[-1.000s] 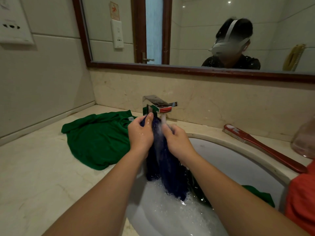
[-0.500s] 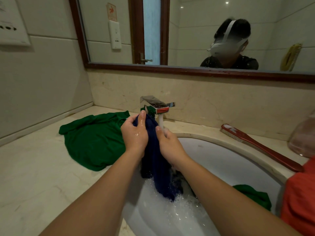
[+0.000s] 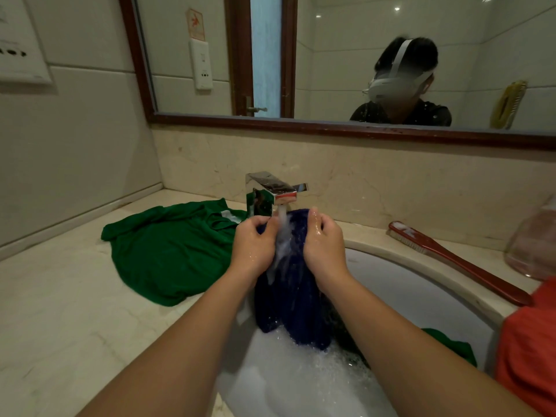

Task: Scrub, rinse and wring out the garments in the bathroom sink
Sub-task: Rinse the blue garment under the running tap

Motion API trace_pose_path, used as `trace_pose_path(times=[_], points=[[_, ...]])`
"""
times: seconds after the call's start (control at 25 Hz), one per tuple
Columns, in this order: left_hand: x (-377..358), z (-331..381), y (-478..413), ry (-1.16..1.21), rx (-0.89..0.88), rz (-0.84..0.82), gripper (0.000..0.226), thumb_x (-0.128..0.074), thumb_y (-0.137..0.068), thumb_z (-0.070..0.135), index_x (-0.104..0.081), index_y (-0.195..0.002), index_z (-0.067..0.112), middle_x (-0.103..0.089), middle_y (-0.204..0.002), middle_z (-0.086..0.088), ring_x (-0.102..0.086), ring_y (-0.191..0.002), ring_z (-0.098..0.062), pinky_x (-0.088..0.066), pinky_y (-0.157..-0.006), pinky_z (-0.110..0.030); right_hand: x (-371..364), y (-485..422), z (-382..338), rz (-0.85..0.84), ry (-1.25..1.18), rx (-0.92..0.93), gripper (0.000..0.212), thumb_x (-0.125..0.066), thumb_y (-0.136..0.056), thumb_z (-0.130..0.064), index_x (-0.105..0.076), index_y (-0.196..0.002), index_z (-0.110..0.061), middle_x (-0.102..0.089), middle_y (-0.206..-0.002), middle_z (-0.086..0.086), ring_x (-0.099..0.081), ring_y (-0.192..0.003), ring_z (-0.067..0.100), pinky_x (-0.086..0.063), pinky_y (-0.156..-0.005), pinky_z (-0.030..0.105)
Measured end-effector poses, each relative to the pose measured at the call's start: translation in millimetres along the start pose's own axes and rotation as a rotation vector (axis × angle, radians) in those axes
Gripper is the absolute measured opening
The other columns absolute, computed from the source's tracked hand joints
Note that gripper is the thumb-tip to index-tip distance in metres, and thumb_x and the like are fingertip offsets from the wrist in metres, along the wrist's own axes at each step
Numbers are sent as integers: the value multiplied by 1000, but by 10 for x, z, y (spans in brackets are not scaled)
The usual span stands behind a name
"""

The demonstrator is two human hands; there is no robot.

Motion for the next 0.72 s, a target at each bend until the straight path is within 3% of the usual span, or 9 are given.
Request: trace_pose_path(times=[0.12, 0.2, 0.32, 0.4, 0.56, 0.72], points=[[15, 4, -1, 82, 24, 34, 23, -59, -102, 28, -71, -89, 13, -70, -78, 4, -63, -59, 5, -45, -53, -10, -1, -5, 44, -52, 11, -13, 42, -43, -107, -48, -66, -94, -15, -68, -84, 1, -64, -80, 17, -50, -72, 36], [33, -3, -29, 103, 51, 37, 27, -57, -103, 34, -71, -89, 16, -72, -79, 2, -67, -69, -5, -49, -60, -17, -48, -5, 84, -145, 56, -26, 35, -54, -101, -53, -68, -104, -21, -72, -94, -5, -68, -90, 11, -55, -82, 35], [-26, -36, -15, 221, 154, -52, 33, -53, -105, 35, -72, -93, 11, -74, -85, -9, -71, -78, -23, -55, -65, -30, -83, -13, 136, -230, 128, -40, 24, -64, -97, -47, -72, -100, -25, -76, -90, -3, -73, -87, 18, -59, -86, 49], [-59, -40, 14, 261, 189, -93, 35, -51, -106, 35, -72, -94, 10, -76, -87, -12, -73, -80, -26, -58, -69, -34, -58, -21, 128, -239, 77, -46, 21, -61, -101, -37, -76, -98, -22, -78, -88, 0, -74, -86, 22, -60, -84, 49], [-111, -97, 14, 302, 239, -150, 34, -57, -102, 41, -74, -101, 11, -77, -96, -15, -73, -93, -35, -59, -88, -51, 94, -49, 52, -150, -4, -27, 23, -61, -102, -33, -77, -90, -21, -77, -83, 0, -73, -83, 23, -58, -76, 42], [-229, -54, 131, 498, 418, -289, 44, -66, -95, 47, -69, -117, 9, -75, -108, -17, -73, -101, -34, -58, -92, -47, 197, -60, -24, 10, -67, -9, 20, -63, -99, -29, -74, -84, -22, -74, -80, -2, -69, -81, 20, -55, -73, 40]])
Point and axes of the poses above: each hand's wrist, its own y-axis away from the middle knuckle, its own x-axis out of the back of the hand, z = x × y, the point moved 5 cm from there along -y, towards the middle knuckle
